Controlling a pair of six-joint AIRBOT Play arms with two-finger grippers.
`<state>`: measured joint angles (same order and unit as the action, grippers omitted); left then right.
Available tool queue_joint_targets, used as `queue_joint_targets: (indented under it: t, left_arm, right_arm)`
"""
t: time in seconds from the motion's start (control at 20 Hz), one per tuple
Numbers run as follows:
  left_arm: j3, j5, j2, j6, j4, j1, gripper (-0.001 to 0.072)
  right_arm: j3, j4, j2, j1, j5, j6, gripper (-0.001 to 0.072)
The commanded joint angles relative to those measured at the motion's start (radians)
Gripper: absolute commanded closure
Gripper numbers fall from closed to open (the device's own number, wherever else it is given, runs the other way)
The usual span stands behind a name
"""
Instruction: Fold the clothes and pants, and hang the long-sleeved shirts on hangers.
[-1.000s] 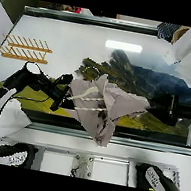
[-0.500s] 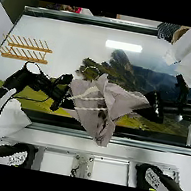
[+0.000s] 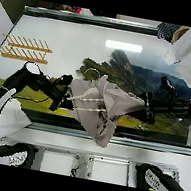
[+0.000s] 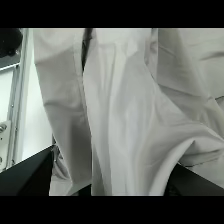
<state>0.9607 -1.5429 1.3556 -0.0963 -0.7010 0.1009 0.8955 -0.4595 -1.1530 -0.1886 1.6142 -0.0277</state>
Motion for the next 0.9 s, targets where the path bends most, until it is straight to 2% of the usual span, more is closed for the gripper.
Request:
queue_joint_targets:
  t: [0.0, 0.4, 0.6, 0.85]
  left_arm:
    - [0.001, 0.000, 0.000, 0.000, 0.011, 0.001, 0.0693]
    - [0.001, 0.000, 0.000, 0.000, 0.011, 0.001, 0.0693]
    - [0.001, 0.000, 0.000, 0.000, 0.011, 0.001, 0.0693]
    - [0.001, 0.000, 0.000, 0.000, 0.011, 0.001, 0.0693]
  right_arm:
    - [0.000, 0.037, 0.000, 0.028, -0.020, -0.002, 0.0128]
    - [0.000, 0.023, 0.000, 0.076, -0.024, -0.002, 0.0129]
    - [0.002, 0.026, 0.001, 0.058, -0.142, -0.003, 0.0128]
    - [0.003, 0.158, 0.042, -0.068, -0.197, -0.003, 0.0119]
